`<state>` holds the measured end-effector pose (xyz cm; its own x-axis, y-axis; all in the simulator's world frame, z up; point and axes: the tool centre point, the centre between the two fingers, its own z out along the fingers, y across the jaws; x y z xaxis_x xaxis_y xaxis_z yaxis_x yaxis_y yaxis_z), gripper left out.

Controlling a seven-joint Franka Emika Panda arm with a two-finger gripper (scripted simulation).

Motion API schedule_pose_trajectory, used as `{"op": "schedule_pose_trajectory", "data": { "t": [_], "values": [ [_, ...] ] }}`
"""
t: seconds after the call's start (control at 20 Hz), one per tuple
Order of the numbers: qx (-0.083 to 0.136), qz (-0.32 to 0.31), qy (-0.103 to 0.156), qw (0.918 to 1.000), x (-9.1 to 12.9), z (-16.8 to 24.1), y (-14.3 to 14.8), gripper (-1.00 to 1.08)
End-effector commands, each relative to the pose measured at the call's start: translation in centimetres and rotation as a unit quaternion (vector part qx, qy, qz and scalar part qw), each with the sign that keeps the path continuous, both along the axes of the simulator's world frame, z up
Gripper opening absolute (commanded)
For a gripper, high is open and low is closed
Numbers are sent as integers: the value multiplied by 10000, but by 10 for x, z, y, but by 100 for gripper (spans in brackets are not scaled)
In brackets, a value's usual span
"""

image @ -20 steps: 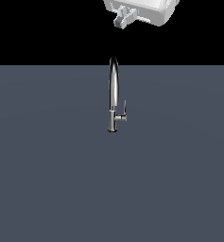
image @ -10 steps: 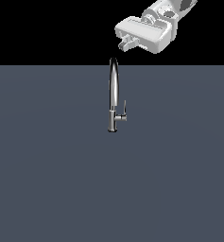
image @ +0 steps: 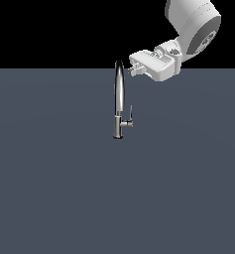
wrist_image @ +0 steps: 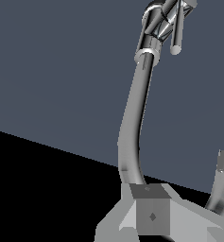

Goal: Turn on the faucet by rotating a designated handle.

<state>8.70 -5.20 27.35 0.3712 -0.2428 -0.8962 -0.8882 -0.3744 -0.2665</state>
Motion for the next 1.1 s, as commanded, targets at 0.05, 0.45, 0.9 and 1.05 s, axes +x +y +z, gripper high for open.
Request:
{"op": "schedule_pose_trajectory", "data": {
  "t": [0.05,0.45,0.9,1.05],
  "values": [
    [330,-330,339,9983,12,-27,-4,-100],
    [1016,-1044,1065,9836,30,-91,-8,-100],
    [1491,-1551,1576,9638,36,-138,-5,-100],
    [1546,-1609,1633,9610,37,-144,-4,-100]
  ]
}}
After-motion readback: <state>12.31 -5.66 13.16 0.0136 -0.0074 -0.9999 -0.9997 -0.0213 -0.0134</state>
